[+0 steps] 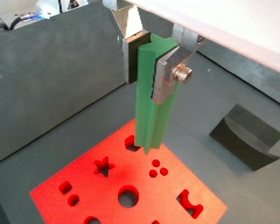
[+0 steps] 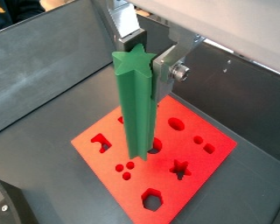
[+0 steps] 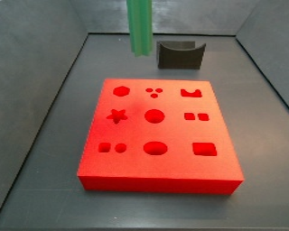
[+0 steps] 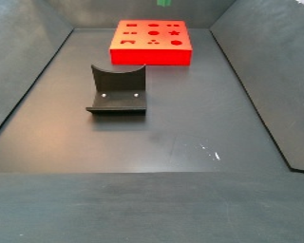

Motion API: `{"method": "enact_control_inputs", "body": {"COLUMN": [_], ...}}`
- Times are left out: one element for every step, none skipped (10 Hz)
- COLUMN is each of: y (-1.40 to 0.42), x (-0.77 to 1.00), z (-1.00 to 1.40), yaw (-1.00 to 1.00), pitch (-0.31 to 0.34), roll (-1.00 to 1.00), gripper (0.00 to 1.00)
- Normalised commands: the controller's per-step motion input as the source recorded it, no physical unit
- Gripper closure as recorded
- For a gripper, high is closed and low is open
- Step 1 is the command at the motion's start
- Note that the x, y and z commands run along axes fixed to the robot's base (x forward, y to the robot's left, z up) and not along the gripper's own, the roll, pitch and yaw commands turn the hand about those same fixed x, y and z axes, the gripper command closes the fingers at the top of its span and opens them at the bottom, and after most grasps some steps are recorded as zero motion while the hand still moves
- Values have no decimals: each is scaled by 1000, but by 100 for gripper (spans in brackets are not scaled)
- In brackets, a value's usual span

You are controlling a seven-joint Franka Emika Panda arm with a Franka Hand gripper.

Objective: Insert the star object.

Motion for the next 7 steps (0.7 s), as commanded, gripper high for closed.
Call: {"method": "enact_control_inputs", "body": {"y": [-186, -274, -297, -274, -266, -326, -426], "x": [0, 37, 20, 0, 177, 149, 166], "z": [-146, -234, -274, -283, -303, -203, -137], "yaw": [-166, -537, -777, -791, -649, -657, -600], "pitch": [0, 34, 76, 70, 106, 97, 134], "roll": [0, -61, -26, -40, -50, -67, 0], "gripper": [100, 100, 100, 100, 100, 100, 100]}}
